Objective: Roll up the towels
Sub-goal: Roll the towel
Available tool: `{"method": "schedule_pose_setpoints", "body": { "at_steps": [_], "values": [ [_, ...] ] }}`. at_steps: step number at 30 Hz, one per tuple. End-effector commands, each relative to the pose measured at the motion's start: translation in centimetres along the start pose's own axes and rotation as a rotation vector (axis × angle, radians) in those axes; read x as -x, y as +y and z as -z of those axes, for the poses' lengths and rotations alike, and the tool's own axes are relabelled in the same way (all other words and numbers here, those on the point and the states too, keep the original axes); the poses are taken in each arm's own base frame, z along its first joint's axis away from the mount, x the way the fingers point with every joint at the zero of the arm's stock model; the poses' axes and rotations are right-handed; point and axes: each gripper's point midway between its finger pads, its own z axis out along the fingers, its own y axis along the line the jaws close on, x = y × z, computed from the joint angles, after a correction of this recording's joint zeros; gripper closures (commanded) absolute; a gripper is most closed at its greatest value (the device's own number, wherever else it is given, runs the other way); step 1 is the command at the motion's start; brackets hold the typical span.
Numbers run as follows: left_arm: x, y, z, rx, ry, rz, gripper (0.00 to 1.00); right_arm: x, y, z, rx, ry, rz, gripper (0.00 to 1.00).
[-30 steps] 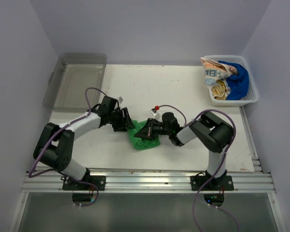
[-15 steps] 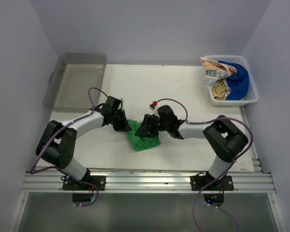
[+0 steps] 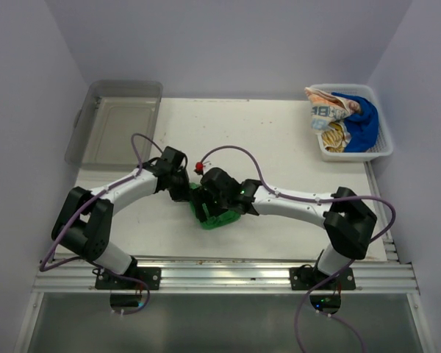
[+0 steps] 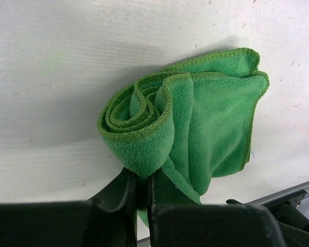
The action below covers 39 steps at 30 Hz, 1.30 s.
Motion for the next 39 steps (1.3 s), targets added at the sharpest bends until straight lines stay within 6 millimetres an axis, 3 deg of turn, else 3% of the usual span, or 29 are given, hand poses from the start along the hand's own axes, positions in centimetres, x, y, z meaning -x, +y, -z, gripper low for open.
{"method": "schedule_pose_setpoints", "body": {
  "at_steps": [1, 9, 14, 17, 20, 21, 24, 25, 27, 28, 31, 36, 39],
  "values": [
    [0.7, -1.1, 1.0, -0.005, -0.033, 0.008, 1.00, 0.6, -1.4, 0.3, -0.160, -0.006, 0.132, 0.20],
    [0.5, -1.2, 0.9, -0.006, -0.028, 0.016, 1.00, 0.3, 0.6, -1.3, -0.185, -0.007, 0.216, 0.23],
    [0.5, -1.4, 0.9, -0.011, -0.029, 0.020, 1.00, 1.1, 1.1, -2.6, -0.189, -0.022, 0.220, 0.33],
    [0.5, -1.4, 1.0, -0.011, -0.028, 0.024, 1.00, 0.8, 1.1, -3.2, -0.189, -0.015, 0.209, 0.44],
    [0.5, -1.4, 1.1, -0.016, -0.033, 0.029, 1.00, 0.0, 0.7, -3.3, -0.193, -0.011, 0.179, 0.66],
    [0.5, -1.4, 1.1, -0.019, -0.033, 0.030, 1.00, -0.5, 0.4, -3.3, -0.199, -0.008, 0.173, 0.77],
    [0.7, -1.9, 1.5, -0.039, -0.044, 0.028, 1.00, -1.2, 0.0, -3.0, -0.192, -0.014, 0.132, 0.94],
    [0.8, -2.1, 1.6, -0.047, -0.046, 0.019, 0.90, -1.3, -0.2, -3.0, -0.187, -0.018, 0.102, 1.00],
    [1.0, -2.3, 1.9, -0.053, -0.055, 0.014, 0.75, -0.7, 0.5, -2.5, -0.125, -0.063, 0.063, 1.00],
    [1.3, -2.8, 2.3, -0.066, -0.068, 0.005, 0.63, -2.0, 0.3, -2.6, -0.102, -0.036, 0.034, 1.00],
    [2.3, -3.5, 3.4, -0.093, -0.111, -0.010, 0.40, -2.4, 0.3, -2.2, -0.031, -0.057, -0.038, 1.00],
    [3.5, -4.3, 4.4, -0.122, -0.142, -0.020, 0.38, -2.7, 0.0, -2.1, 0.101, -0.079, -0.168, 1.00],
    [3.2, -4.2, 4.4, -0.130, -0.139, -0.023, 0.38, -2.6, -0.2, -2.1, 0.163, -0.089, -0.235, 1.00]
  ]
}}
